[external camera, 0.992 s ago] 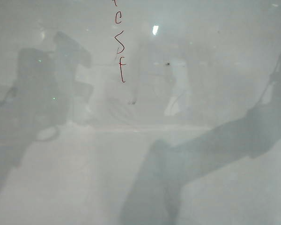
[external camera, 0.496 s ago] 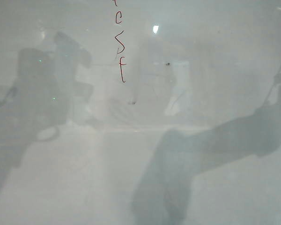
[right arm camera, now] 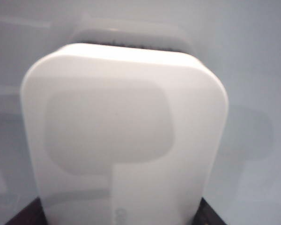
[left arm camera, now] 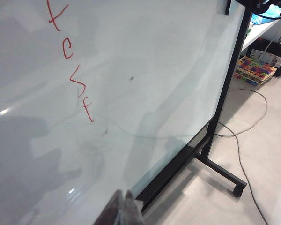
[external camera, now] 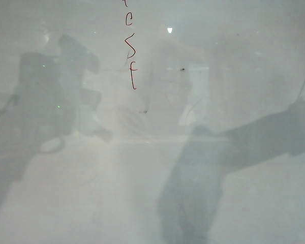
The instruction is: Grab the whiteboard eraser that is attached to the surface of the whiteboard and use it to clean the writing on the whiteboard.
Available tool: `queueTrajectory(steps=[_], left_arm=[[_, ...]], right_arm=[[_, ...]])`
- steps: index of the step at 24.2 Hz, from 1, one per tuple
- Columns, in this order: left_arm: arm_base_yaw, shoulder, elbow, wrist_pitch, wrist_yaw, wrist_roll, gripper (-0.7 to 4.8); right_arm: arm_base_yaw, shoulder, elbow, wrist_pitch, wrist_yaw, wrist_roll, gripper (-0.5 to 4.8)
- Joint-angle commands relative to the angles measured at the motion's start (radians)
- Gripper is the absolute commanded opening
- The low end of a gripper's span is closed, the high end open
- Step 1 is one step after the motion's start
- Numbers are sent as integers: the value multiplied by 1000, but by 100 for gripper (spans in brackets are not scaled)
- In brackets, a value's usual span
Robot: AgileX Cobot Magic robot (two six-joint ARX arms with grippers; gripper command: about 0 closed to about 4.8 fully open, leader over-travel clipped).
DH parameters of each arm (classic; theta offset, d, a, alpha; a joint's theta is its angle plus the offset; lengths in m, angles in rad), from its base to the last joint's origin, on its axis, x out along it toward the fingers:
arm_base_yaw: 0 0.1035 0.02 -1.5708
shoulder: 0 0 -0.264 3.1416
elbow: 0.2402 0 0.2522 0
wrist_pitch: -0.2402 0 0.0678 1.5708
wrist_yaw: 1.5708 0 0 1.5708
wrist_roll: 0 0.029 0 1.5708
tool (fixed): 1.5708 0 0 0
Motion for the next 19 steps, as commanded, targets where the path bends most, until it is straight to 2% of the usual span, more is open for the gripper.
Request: queueTrajectory(steps=[1, 7, 10, 14, 17, 19], left_arm=[[-1, -2, 2, 7, -2, 1, -2], [-1, -1, 2, 7, -1, 1, -2], [-1, -2, 2, 7, -1, 1, -2], [-1, -2, 2, 6, -1, 0, -2], [-1, 0, 2, 6, -1, 0, -2], [-1, 5, 2, 6, -1, 0, -2]], right_arm=[[5, -1, 8, 24, 13, 1, 362], [17, -1, 8, 41, 13, 1, 348], [26, -1, 8, 43, 14, 5, 292], [43, -1, 8, 43, 14, 4, 292], [56, -1, 8, 43, 14, 5, 221], [66, -3, 8, 43, 16, 5, 200]])
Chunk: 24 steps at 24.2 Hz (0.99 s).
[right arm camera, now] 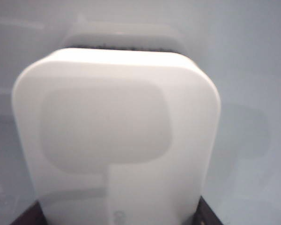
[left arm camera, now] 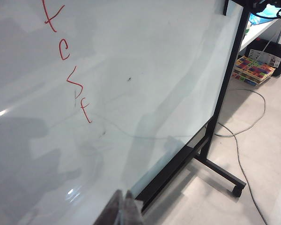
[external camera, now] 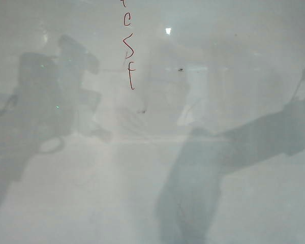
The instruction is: Grab the whiteboard eraser that is attached to the surface of the whiteboard and use it to clean the writing on the whiteboard.
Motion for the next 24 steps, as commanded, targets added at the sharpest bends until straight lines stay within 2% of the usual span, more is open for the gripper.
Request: queueTrajectory(steps=[1, 4, 8, 12, 14, 16, 18, 19, 20, 21, 23, 24], left_arm=[[-1, 7, 2, 4, -1, 0, -2], [-1, 26, 1, -21, -2, 0, -2], [-1, 40, 0, -11, -14, 5, -2], [-1, 10, 1, 0, -208, 4, -2], [-1, -29, 1, 0, -261, 4, -2], [-1, -95, 1, -1, -309, 4, -2], [-1, -130, 1, -7, -314, 4, -2], [-1, -161, 1, -16, -318, 5, -2], [-1, -177, 1, -23, -320, 4, -2], [-1, -195, 1, -36, -320, 5, -2], [-1, -211, 1, -81, -320, 5, -2], [-1, -210, 1, -106, -320, 5, -2]], right_arm=[[26, -7, 8, 39, -15, 2, 200], [63, -56, 8, 19, -5, 23, 197], [150, -187, 8, -72, 69, 1, 197], [316, -315, 10, -195, 197, -129, 197], [465, -353, 37, -296, 333, -228, 197], [682, -348, 109, -432, 547, -352, 197], [811, -328, 145, -457, 693, -418, 198], [934, -301, 175, -457, 830, -485, 198], [988, -284, 190, -457, 879, -518, 198], [1102, -240, 224, -457, 976, -600, 198], [1238, -152, 285, -454, 1113, -732, 198], [1273, -114, 311, -451, 1155, -780, 198]])
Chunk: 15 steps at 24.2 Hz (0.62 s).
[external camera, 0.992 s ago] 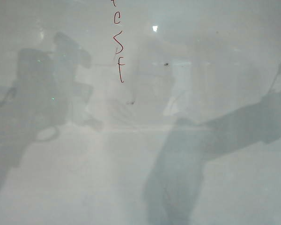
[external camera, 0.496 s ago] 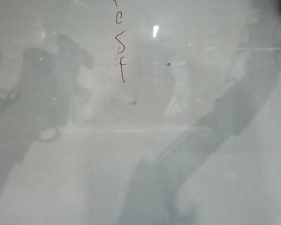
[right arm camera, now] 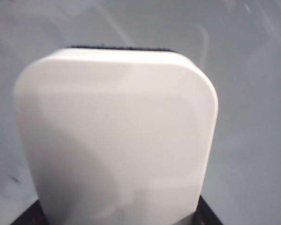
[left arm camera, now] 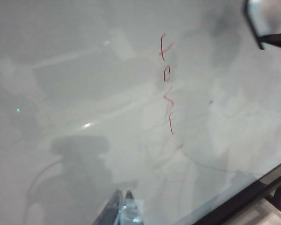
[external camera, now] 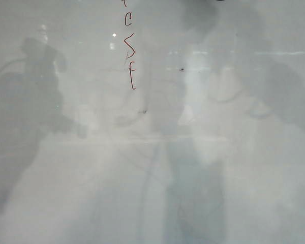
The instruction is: Grab the whiteboard eraser that is attached to the surface of the whiteboard and use it to clean the writing on the whiteboard.
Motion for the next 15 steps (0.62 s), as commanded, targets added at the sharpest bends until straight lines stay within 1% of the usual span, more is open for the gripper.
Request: queueTrajectory(steps=[1, 3, 4, 6, 8, 10, 15], left_arm=[[-1, -5, 1, -84, -3, 4, -2], [-1, -10, 1, -96, 7, 4, -2], [-1, -10, 1, -95, 21, 4, -2], [-1, -12, 1, -101, 28, 4, -2], [-1, -18, 1, -115, 24, 13, -2], [-1, -27, 1, -130, 2, 64, -2], [-1, -33, 1, -135, -7, 90, -2]], right_arm=[[106, 126, 100, 33, 184, -223, 198], [135, 217, 169, 35, 247, -293, 198], [142, 245, 192, 35, 257, -301, 198], [145, 296, 245, 39, 264, -344, 198], [169, 332, 282, 62, 264, -371, 198], [187, 352, 310, 85, 262, -394, 198], [205, 393, 333, 136, 261, -465, 198]])
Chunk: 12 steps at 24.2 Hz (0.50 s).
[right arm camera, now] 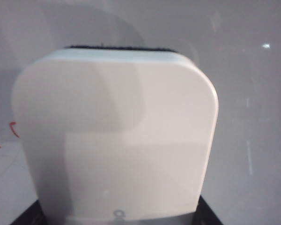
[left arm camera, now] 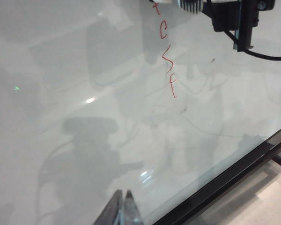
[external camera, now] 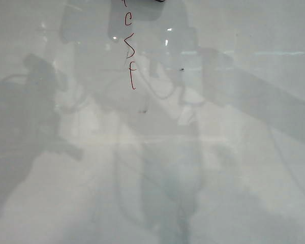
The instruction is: Grab the whiteboard eraser that is attached to the surface of the whiteboard and use it to clean the writing on the whiteboard.
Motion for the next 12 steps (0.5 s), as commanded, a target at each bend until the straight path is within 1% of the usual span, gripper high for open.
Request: queueTrajectory(steps=[1, 10, 12], left_arm=[[-1, -2, 2, 8, -3, 18, -2], [-1, -5, 2, 8, -2, 17, -2], [-1, -5, 2, 8, 1, 17, -2]], right_arm=[[4, 10, 12, 49, 1, -32, 198], [-4, 76, 12, 50, 6, -26, 198], [-14, 90, 12, 48, 6, -5, 197]])
